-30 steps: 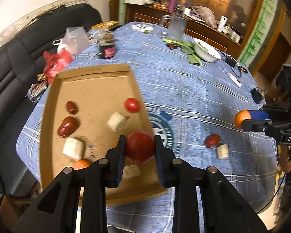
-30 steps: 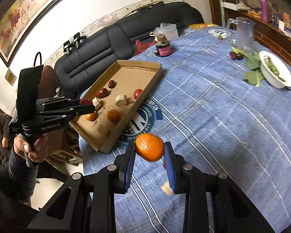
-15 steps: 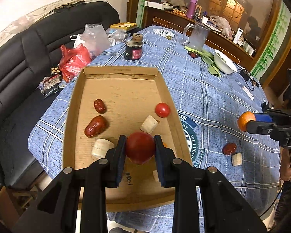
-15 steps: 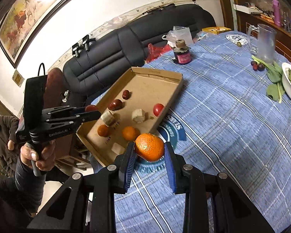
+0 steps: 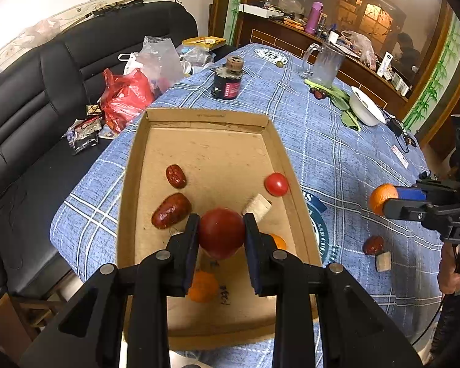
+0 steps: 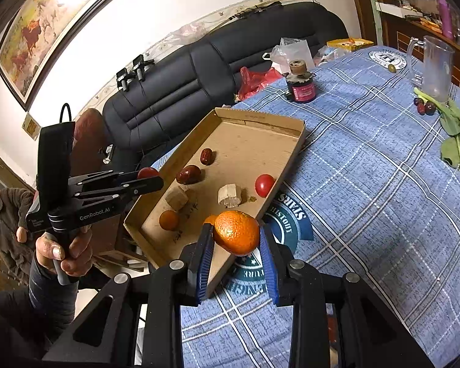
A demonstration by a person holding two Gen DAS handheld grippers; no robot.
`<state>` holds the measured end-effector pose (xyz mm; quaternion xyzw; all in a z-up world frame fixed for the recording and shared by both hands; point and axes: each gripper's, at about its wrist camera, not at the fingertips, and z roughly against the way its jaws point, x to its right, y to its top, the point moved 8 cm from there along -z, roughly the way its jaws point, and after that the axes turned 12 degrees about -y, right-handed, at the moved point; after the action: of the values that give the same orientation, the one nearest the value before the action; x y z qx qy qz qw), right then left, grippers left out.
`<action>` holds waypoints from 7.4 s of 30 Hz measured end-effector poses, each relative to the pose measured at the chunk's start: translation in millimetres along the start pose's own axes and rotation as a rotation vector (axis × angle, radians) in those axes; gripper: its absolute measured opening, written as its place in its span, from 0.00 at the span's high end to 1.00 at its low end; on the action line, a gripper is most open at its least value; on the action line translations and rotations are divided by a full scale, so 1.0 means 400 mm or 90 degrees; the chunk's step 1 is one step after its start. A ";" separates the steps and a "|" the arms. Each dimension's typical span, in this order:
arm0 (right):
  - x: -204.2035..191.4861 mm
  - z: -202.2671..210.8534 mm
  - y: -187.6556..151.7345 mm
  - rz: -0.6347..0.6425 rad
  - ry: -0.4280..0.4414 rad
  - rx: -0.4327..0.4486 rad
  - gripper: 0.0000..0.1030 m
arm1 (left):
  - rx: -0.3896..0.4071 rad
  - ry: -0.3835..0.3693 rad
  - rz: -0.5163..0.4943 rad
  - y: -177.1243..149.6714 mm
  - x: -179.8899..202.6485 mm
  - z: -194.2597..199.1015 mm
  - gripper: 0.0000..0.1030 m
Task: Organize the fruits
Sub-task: 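Carry the tomato over the tray with the left tool while the right carries the orange there, then lower the tomato into the tray and open the left tool while the right releases the orange, then withdraw both open tools from the tray toward the last date and cube on the cloth, then grasp the dark red date with the left tool while the right tool grasps the beige cube, then carry the date over the tray with the left tool while the right carries the cube there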
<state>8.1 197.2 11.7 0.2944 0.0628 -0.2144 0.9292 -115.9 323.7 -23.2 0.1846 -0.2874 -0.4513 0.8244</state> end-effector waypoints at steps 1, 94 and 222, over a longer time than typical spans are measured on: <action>-0.004 -0.007 0.007 -0.001 0.001 0.000 0.71 | 0.000 0.000 0.001 0.006 -0.005 -0.005 0.76; 0.664 1.085 -0.299 0.093 -0.835 -0.151 0.30 | -0.078 0.093 -0.277 -0.019 0.289 0.082 0.48; 0.165 0.106 -0.364 -0.048 -0.112 0.032 0.63 | -0.076 -0.009 -0.186 -0.140 0.391 -0.184 0.77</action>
<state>3.7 42.2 -45.2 0.2949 -0.0133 -0.2754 0.9149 -37.7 164.9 -63.2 0.1720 -0.2360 -0.5837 0.7576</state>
